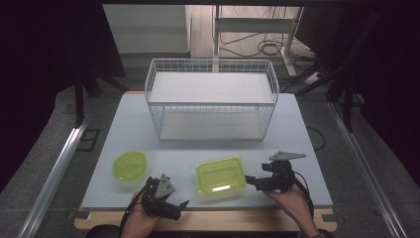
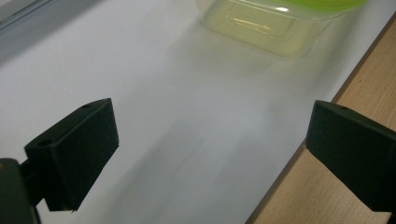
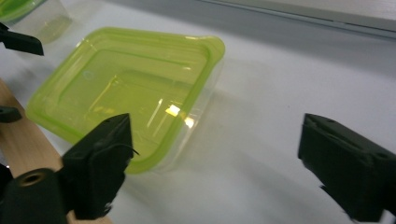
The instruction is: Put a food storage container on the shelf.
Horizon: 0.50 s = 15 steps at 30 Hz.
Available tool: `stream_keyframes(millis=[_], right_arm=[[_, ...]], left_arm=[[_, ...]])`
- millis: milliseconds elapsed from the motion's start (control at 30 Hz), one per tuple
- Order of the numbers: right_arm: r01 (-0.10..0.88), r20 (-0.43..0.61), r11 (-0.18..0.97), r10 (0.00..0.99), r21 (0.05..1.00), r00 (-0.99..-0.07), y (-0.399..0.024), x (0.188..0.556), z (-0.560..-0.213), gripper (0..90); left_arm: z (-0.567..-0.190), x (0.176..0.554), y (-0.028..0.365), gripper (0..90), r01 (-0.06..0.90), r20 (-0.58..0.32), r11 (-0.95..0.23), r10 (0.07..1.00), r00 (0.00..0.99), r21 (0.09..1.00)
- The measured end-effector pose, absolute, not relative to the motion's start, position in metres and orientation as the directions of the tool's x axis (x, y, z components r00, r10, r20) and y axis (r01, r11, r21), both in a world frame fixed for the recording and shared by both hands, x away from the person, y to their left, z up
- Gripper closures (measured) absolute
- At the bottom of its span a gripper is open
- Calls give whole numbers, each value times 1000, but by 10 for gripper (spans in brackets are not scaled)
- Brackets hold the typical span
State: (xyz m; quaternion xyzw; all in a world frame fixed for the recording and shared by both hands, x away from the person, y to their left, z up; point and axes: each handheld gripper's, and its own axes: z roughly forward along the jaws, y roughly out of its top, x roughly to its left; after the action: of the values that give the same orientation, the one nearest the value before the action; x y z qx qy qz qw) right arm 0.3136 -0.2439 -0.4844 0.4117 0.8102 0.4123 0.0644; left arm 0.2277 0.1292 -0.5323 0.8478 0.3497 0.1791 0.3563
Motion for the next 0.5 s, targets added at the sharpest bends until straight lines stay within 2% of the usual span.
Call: stream_keyframes(millis=[167,400,500], right_arm=[[644,310,321,674,694,-670,-239,321,-482,275],[693,374,314,662,648,-650,-233,333,-485,454],[729,430,293,651,618,-625,-232,341,-490,503]], left_arm=[[-533,230,133,25,469,47,-493,724,688,733],[-533,231,134,29,467,51,-496,724,688,732],[-533,231,133,30,466,51,-499,721,691,730]])
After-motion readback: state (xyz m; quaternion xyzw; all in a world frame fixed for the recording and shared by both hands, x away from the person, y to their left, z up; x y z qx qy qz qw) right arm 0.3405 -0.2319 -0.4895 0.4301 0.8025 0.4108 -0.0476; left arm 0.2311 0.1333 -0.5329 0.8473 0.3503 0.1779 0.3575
